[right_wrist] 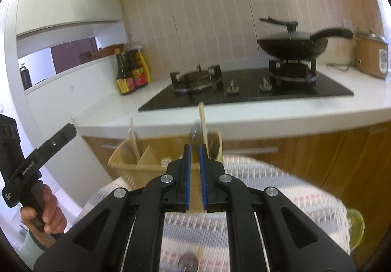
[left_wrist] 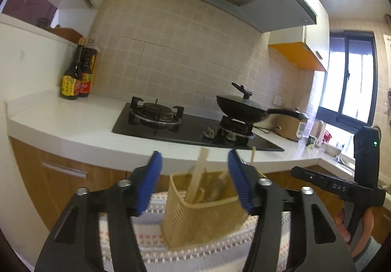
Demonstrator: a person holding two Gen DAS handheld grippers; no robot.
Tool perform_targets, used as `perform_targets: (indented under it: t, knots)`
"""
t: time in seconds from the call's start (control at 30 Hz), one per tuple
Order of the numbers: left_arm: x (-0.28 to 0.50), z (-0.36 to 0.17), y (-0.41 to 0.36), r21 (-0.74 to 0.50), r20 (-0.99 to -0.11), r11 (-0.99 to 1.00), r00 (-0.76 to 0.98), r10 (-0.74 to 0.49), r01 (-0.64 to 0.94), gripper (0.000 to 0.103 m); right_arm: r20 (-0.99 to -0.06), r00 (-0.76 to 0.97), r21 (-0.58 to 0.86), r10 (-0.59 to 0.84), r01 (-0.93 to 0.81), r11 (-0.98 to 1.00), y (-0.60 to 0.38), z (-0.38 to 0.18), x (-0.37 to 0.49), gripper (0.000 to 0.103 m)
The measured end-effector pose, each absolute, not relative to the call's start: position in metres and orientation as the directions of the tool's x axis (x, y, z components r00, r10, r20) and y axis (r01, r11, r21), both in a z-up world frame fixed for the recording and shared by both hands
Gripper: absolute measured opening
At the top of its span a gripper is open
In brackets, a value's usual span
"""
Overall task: Organize utensils
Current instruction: 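Lift both chopsticks over the tan caddy and release them inside, then lower both open tools toward the remaining chopstick and spoons on the cloth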
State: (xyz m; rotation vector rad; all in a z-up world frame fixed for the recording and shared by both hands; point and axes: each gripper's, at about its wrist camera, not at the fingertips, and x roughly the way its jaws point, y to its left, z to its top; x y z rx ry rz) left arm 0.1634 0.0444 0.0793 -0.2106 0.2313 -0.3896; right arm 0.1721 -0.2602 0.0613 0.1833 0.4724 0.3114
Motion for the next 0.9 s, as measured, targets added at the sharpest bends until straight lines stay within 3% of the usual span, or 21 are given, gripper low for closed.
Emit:
perform_targets:
  t: [0.17,0.4,0.6,0.9]
  knots:
    - [0.126,0.075,0.039,-0.220,-0.224,0.898,0.877,-0.426,0.380,0.070,-0.507,0.802,0.238,0.316,-0.223,0.945,-0.261,0.046,0.138,0.006]
    - [0.099,0.046,0.021,-0.192,-0.387,0.907,0.820,-0.421,0.375,0.070,-0.707,0.657,0.178,0.263,-0.195,0.964,-0.248,0.000,0.108,0.006]
    - [0.092,0.005,0.016,-0.247,-0.530,0.894,0.720,-0.447,0.373,0.070,-0.767,0.572,0.204,0.291,-0.213,0.956,-0.241,-0.027,0.089,0.006]
    - [0.092,-0.031,0.016,-0.257,-0.636,0.900,0.640,-0.431,0.351,0.070,-0.803,0.500,0.250,0.324,-0.211,0.945,-0.229,-0.049,0.081,0.006]
